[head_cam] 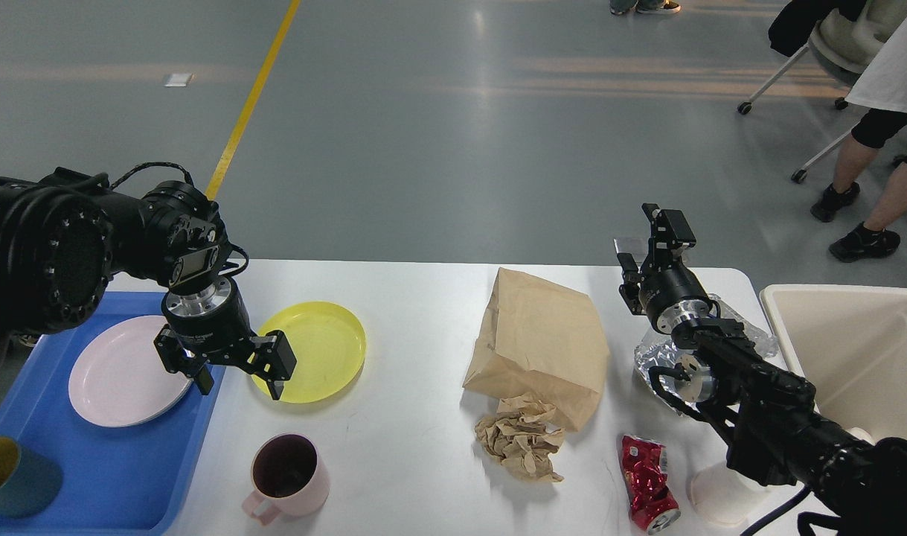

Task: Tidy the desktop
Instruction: 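Reach the left gripper down to the pink mug and grasp it, then carry the pink mug onto the blue tray and release it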

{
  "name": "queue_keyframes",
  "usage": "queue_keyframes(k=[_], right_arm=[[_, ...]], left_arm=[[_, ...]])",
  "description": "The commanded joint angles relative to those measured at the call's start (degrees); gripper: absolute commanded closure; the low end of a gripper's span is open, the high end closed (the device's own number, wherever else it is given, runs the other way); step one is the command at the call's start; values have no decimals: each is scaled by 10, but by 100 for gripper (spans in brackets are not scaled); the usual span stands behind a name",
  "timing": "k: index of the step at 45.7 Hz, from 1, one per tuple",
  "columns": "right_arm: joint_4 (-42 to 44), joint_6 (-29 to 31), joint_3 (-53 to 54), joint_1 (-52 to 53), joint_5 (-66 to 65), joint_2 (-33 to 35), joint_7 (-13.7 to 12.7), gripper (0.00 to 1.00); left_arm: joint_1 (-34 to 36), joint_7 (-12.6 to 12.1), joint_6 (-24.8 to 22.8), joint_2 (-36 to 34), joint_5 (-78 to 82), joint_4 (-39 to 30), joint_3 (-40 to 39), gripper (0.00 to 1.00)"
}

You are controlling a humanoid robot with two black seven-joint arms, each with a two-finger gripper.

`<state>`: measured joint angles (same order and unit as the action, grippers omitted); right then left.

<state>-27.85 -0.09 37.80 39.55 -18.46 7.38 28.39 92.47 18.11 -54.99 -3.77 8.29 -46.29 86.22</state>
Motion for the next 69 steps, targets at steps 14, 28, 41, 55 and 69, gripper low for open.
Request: queue_keyframes(k=[14, 28, 41, 55, 69], right_arm=[[0, 0, 0, 0, 0, 0, 0, 0], [0, 0, 0, 0, 0, 0, 0, 0], [0, 0, 0, 1, 0, 0, 0, 0], [0, 0, 0, 0, 0, 0, 0, 0], [0, 0, 0, 1, 0, 0, 0, 0]], left_arm=[[-28, 0, 0, 36, 0, -14, -6, 3], [-66, -20, 0, 39, 0, -5, -9, 7], [-90, -28, 0, 39, -2, 24, -29, 43], [-94, -59, 0, 39, -6, 25, -45, 100], [-84, -62, 0, 36, -11, 23, -57, 100]])
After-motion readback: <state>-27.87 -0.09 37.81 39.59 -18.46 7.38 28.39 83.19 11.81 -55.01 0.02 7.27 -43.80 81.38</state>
